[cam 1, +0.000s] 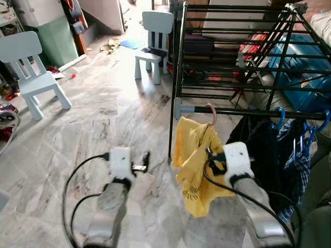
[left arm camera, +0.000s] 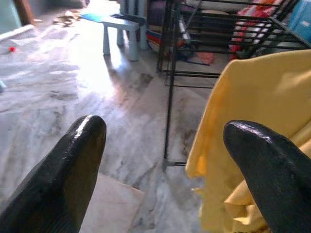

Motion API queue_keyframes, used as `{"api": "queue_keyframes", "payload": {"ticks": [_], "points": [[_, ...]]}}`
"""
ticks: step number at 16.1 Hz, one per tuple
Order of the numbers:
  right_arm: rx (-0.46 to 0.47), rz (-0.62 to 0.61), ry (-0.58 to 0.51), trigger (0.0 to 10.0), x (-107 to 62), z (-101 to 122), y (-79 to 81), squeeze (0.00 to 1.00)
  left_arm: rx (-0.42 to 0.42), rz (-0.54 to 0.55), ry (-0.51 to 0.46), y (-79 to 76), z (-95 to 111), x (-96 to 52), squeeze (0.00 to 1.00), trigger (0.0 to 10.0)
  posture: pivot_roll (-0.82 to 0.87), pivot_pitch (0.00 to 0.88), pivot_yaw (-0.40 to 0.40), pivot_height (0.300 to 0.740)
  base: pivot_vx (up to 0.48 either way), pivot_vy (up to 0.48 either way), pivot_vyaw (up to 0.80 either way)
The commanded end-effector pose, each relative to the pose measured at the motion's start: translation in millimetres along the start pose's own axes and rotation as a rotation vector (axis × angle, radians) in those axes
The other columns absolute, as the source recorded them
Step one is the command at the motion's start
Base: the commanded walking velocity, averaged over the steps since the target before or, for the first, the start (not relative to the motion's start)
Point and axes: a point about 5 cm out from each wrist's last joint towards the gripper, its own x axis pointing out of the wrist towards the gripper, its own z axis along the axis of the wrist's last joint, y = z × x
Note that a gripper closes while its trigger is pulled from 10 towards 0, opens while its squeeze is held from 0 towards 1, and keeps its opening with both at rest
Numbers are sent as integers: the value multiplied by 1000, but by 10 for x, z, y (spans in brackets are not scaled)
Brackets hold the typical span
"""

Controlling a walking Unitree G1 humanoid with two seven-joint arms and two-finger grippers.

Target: Hang hanger

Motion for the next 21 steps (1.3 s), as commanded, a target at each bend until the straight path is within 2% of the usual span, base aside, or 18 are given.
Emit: {"api": "queue_keyframes", "payload": {"ticks": [1,4,8,11,15,21], "points": [[1,3,-6,10000,-26,41,-24,0,7,10,-5,24,24,-33,0,10000,15,42,-18,740,0,0,0],[25,49,-13,10000,-115,57,28,0,-5,3,27,-25,-33,-98,0,10000,18,52,-28,740,0,0,0],[41,38,14,10000,-105,59,11,0,-12,-22,21,-101,12,-75,0,10000,20,51,-32,740,0,0,-181],[30,32,14,10000,-131,69,-6,0,-6,-17,22,-79,29,-81,0,10000,12,57,-28,740,0,0,-717],[32,42,23,10000,-150,44,25,0,-22,-24,40,-87,-2,-117,0,10000,11,61,-25,740,-122,0,0],[29,40,29,10000,-121,52,15,0,-28,-31,52,-90,6,-94,0,10000,16,60,-33,740,-63,0,0]]}}
